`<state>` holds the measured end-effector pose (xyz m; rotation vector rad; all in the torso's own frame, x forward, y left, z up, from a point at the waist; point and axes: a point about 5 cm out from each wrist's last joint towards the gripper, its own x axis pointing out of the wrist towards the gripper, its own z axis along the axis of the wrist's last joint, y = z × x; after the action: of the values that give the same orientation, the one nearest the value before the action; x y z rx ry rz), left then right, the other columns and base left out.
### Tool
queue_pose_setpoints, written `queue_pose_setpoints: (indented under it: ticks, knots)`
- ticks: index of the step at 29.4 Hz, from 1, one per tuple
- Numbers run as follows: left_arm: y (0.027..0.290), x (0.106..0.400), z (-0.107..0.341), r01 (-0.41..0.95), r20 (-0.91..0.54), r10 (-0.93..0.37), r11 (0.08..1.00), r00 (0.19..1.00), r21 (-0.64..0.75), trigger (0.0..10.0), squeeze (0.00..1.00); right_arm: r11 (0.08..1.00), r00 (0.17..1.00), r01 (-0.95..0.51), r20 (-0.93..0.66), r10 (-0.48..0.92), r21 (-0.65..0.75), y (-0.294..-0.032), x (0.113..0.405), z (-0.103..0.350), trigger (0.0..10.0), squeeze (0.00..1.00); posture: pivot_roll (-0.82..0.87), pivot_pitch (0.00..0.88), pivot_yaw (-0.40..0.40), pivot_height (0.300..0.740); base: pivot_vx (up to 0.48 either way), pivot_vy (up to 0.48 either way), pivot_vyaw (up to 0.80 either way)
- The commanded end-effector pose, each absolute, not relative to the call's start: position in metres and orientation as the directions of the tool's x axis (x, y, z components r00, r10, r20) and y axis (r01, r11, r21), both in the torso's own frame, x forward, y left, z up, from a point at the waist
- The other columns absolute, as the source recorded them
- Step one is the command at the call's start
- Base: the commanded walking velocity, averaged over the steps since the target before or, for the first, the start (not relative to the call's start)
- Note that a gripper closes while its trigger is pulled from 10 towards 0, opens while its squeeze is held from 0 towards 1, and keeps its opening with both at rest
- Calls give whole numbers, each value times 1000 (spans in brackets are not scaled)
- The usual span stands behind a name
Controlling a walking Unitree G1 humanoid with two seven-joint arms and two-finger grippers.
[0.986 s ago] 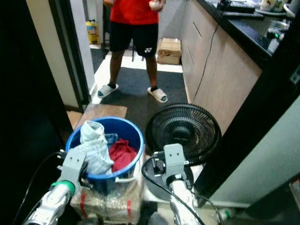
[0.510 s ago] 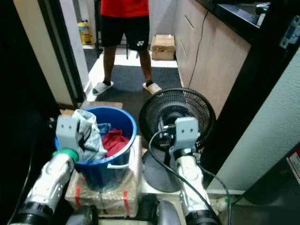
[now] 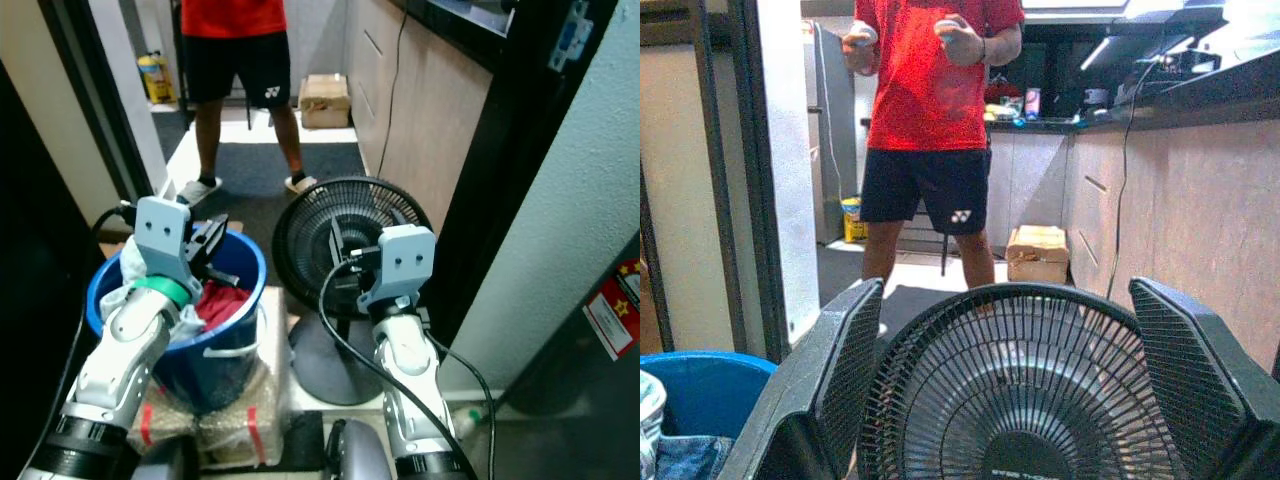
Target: Clothes washing
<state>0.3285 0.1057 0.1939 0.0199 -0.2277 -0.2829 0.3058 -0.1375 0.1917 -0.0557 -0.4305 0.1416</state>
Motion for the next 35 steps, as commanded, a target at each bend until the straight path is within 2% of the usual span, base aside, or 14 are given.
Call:
queue_pose_setpoints:
  ticks: [1, 11, 35]
  knots:
    - [107, 326, 192, 272, 198, -278, 960, 940, 60, 10000, 0, 986, 904, -148, 395, 165, -73, -133, 305, 190, 10000, 0, 15, 0, 46, 557, 0, 0, 0]
    - [107, 323, 191, 265, 174, -271, 963, 947, 57, 10000, 0, 979, 905, -189, 373, 205, -80, -123, 304, 189, 10000, 0, 19, 0, 43, 557, 0, 0, 0]
    - [109, 324, 187, 249, 144, -254, 967, 956, 55, 10000, 0, 977, 915, -198, 341, 215, -85, -122, 304, 183, 10000, 0, 15, 0, 44, 557, 0, 0, 0]
